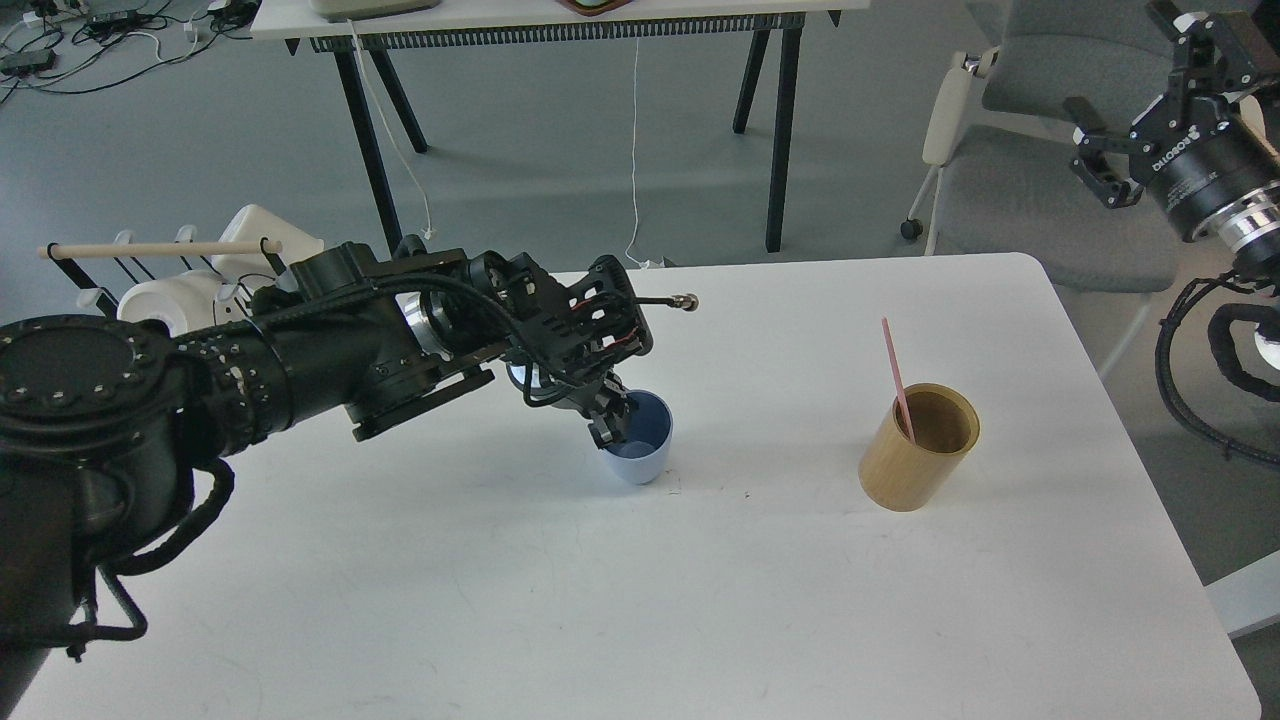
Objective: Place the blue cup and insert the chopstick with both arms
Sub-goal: 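Set the blue cup down upright and open the left gripper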
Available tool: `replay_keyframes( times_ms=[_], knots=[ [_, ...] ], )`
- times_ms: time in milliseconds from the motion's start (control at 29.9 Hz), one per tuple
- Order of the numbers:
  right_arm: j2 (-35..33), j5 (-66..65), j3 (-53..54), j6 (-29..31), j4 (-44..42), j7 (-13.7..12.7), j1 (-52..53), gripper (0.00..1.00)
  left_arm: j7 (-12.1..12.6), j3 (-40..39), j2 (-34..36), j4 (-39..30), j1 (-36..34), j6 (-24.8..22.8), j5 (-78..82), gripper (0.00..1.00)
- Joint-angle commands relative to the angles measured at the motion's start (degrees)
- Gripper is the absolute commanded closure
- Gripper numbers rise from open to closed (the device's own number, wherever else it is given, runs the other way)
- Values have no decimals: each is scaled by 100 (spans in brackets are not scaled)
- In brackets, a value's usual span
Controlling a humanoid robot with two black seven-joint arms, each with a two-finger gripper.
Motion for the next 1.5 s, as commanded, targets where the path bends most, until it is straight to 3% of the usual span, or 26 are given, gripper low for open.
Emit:
replay_keyframes(
  times_ms=[0,902,1470],
  knots=[
    [-109,0,-17,-1,15,0,6,1,-7,4,20,-189,-137,6,-4,100],
    [-100,0,1,-1,41,0,-73,1,-7,-4,196,-145,-84,6,-4,100],
    [-39,0,-96,-1,112,0,-741,1,-7,-48,161,-154,39,6,-4,96]
  ],
)
